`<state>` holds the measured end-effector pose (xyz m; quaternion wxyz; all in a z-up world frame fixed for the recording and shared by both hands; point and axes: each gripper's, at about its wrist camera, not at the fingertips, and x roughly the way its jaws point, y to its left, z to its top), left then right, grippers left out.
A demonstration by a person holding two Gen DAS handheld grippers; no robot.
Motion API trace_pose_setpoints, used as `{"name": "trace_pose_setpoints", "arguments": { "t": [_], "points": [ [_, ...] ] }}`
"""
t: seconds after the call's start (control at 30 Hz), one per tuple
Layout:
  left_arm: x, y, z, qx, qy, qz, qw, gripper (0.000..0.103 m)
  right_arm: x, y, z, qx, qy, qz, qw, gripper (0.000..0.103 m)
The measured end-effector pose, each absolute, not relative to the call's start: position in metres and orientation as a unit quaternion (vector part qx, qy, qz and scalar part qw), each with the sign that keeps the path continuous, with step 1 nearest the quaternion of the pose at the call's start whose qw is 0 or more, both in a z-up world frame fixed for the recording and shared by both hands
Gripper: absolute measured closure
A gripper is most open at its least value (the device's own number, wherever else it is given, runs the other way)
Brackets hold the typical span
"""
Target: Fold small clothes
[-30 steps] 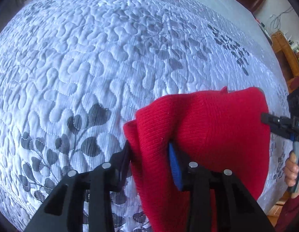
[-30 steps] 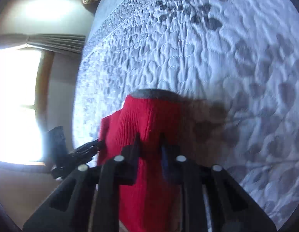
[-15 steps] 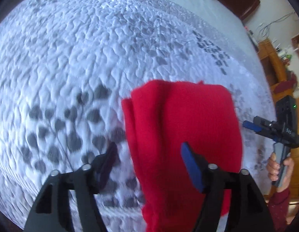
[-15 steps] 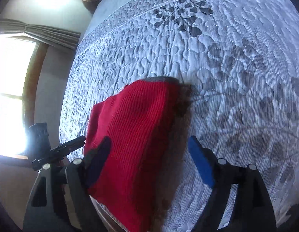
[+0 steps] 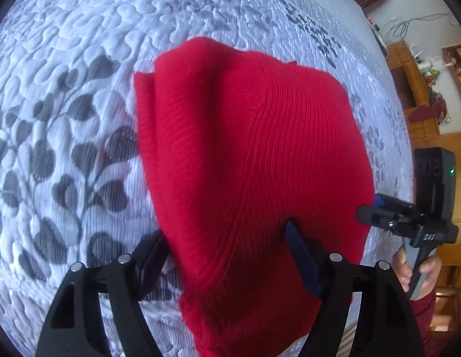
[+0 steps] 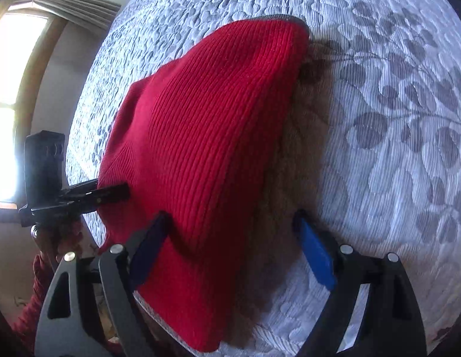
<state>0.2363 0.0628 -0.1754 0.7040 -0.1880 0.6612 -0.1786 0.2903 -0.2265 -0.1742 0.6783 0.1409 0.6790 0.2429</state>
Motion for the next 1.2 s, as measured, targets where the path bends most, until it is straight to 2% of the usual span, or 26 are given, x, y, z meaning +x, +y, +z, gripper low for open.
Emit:
{"name": "trace_pose_setpoints", "arguments": {
  "t": [0.23,0.3,0.33,0.4,0.43,0.47,0.57,0.67,0.87,1.07,1.2],
  "points": [
    [0.261,0.072,-0.19,-0.27,0.645,-0.207,0.684,0.027,0.311,-0.227,-0.186,0.186,0.675,0.254,0.667,0.018],
    [0.258,0.064,-0.189,-0.252,0.637,-0.225,0.693,0.033,0.304,-0.23,-0.184,0.187,0.67,0.261,0.67,0.018],
    [0.255,0.059,-0.188,-0.241,0.634,-0.229,0.698,0.038,0.301,-0.23,-0.184,0.185,0.665,0.269,0.671,0.022],
    [0.252,0.056,-0.188,-0.238,0.629,-0.232,0.703,0.055,0.296,-0.228,-0.186,0.192,0.661,0.282,0.668,0.036],
    [0.252,0.059,-0.19,-0.267,0.629,-0.236,0.691,0.067,0.294,-0.229,-0.19,0.213,0.664,0.29,0.655,0.045],
    [0.251,0.06,-0.194,-0.296,0.628,-0.24,0.679,0.072,0.291,-0.232,-0.191,0.224,0.659,0.289,0.657,0.051],
    [0.246,0.053,-0.183,-0.292,0.618,-0.231,0.692,0.074,0.285,-0.25,-0.185,0.263,0.647,0.29,0.654,0.064],
    [0.235,0.032,-0.161,-0.282,0.608,-0.246,0.7,0.074,0.273,-0.265,-0.169,0.25,0.644,0.279,0.667,0.067],
    [0.226,-0.033,-0.124,-0.24,0.6,-0.277,0.711,0.075,0.254,-0.325,-0.129,0.235,0.636,0.251,0.69,0.069],
    [0.259,-0.103,-0.097,-0.232,0.579,-0.304,0.72,0.074,0.272,-0.38,-0.092,0.211,0.613,0.222,0.729,0.069],
    [0.287,-0.133,-0.104,-0.222,0.589,-0.299,0.718,0.074,0.304,-0.421,-0.103,0.224,0.615,0.204,0.728,0.068]
  ]
}}
